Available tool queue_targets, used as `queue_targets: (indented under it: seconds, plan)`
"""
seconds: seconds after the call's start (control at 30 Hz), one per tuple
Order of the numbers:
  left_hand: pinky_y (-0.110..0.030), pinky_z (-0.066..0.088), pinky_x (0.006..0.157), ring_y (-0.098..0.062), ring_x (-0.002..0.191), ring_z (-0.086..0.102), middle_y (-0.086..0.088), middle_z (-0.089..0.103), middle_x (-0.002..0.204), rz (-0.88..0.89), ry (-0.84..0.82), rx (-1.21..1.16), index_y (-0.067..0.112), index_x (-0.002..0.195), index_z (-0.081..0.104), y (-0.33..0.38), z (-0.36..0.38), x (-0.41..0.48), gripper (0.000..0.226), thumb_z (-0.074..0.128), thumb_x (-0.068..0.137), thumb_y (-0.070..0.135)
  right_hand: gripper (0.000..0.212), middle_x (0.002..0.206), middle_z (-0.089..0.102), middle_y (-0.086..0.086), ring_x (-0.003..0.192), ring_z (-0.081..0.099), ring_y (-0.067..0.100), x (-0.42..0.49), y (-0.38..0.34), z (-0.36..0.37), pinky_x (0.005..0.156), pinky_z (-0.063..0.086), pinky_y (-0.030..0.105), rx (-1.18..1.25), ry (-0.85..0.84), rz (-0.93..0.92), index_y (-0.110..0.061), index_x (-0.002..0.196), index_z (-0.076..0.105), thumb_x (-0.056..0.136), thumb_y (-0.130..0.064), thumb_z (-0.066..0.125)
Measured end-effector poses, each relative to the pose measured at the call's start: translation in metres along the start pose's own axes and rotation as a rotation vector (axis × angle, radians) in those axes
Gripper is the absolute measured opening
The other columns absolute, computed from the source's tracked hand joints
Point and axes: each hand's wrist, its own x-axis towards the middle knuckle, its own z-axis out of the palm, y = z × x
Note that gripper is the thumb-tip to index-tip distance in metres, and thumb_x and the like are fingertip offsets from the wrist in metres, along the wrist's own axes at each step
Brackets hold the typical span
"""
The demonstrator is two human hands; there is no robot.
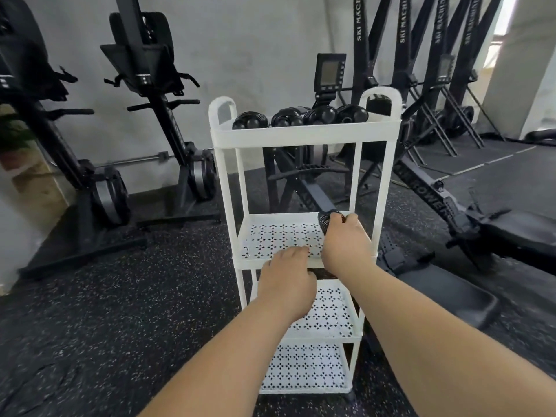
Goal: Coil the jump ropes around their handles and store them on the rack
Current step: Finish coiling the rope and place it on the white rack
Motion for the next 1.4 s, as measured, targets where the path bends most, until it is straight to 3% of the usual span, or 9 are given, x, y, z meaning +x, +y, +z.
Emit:
queue_targets:
  seconds: [0.1,0.37,0.47,0.53,0.6,0.77,1.0,1.2,1.4]
  plan:
    - [-0.045,0.018,0.13,-0.025,0.157,0.024,0.0,0.029,0.172,0.04,-0.022,0.209,0.021,0.166,0.028,-0.015,0.012,0.012,0.066,0.051,0.104,0.028,0.058,0.15,0.034,0.019,0.14,0.044,0.035,0.015,-0.003,0.008,0.096,0.051,0.034,-0.108,0.002,0.006,-0.003,0.152,0.032,0.102,-0.015,0.058]
    - [-0.044,0.01,0.132,-0.025,0.157,0.022,0.002,0.026,0.171,0.086,-0.02,0.324,0.021,0.169,0.019,-0.028,0.024,0.012,0.078,0.056,0.1,0.03,0.061,0.148,0.041,0.024,0.136,0.047,0.041,0.044,0.001,0.02,0.103,0.053,0.056,0.003,-0.072,0.156,-0.001,0.152,0.034,0.096,-0.016,0.056]
    - [-0.045,0.008,0.133,-0.026,0.161,0.013,0.0,0.017,0.175,0.091,-0.064,0.321,0.02,0.17,0.013,-0.027,0.017,0.009,0.082,0.056,0.101,0.031,0.05,0.147,0.044,0.023,0.131,0.051,0.041,0.035,0.0,0.019,0.096,0.053,0.047,0.008,-0.057,0.123,-0.006,0.145,0.043,0.097,-0.016,0.055]
    - [-0.047,0.009,0.133,-0.027,0.163,0.009,-0.002,0.014,0.177,0.1,-0.076,0.338,0.02,0.17,0.011,-0.026,0.009,0.005,0.083,0.057,0.102,0.032,0.054,0.149,0.042,0.023,0.134,0.048,0.038,0.025,-0.003,0.018,0.095,0.05,0.043,-0.036,-0.064,0.114,-0.009,0.146,0.043,0.096,-0.02,0.06]
    - [-0.047,0.011,0.133,-0.029,0.163,0.01,-0.005,0.014,0.177,0.103,-0.081,0.353,0.019,0.17,0.013,-0.024,-0.001,-0.001,0.082,0.056,0.102,0.031,0.064,0.156,0.036,0.024,0.142,0.04,0.039,0.011,-0.007,0.013,0.106,0.047,0.044,-0.083,-0.073,0.094,-0.01,0.15,0.039,0.094,-0.024,0.065]
    - [-0.048,0.022,0.129,-0.03,0.157,0.024,-0.007,0.031,0.17,0.078,-0.054,0.358,0.019,0.166,0.029,-0.019,-0.033,-0.027,0.073,0.058,0.101,0.032,0.062,0.157,0.036,0.025,0.147,0.032,0.043,-0.024,-0.028,-0.005,0.12,0.037,0.049,-0.16,-0.048,0.01,-0.01,0.149,0.041,0.095,-0.029,0.064]
    - [-0.048,0.035,0.118,-0.032,0.143,0.04,-0.009,0.048,0.151,-0.016,-0.026,0.39,0.019,0.147,0.05,-0.028,-0.079,-0.106,0.052,0.059,0.099,0.036,0.052,0.144,0.045,0.018,0.136,0.04,0.039,-0.101,-0.08,-0.03,0.11,0.04,0.049,-0.096,-0.008,-0.147,-0.014,0.141,0.049,0.094,-0.031,0.064]
    - [-0.049,0.035,0.119,-0.034,0.143,0.041,-0.01,0.045,0.153,-0.159,-0.031,0.429,0.018,0.152,0.045,-0.068,-0.105,-0.194,0.057,0.059,0.098,0.029,0.051,0.15,0.044,0.019,0.142,0.039,0.04,-0.183,-0.136,-0.015,0.11,0.043,0.052,-0.051,-0.048,-0.279,-0.015,0.143,0.05,0.101,-0.041,0.061]
    - [-0.051,0.036,0.12,-0.036,0.144,0.041,-0.011,0.043,0.157,-0.324,-0.041,0.404,0.018,0.159,0.04,-0.131,-0.117,-0.285,0.063,0.057,0.103,0.041,0.06,0.153,0.042,0.017,0.143,0.039,0.038,-0.266,-0.196,0.018,0.111,0.043,0.05,-0.046,-0.162,-0.41,-0.016,0.149,0.047,0.101,-0.048,0.062]
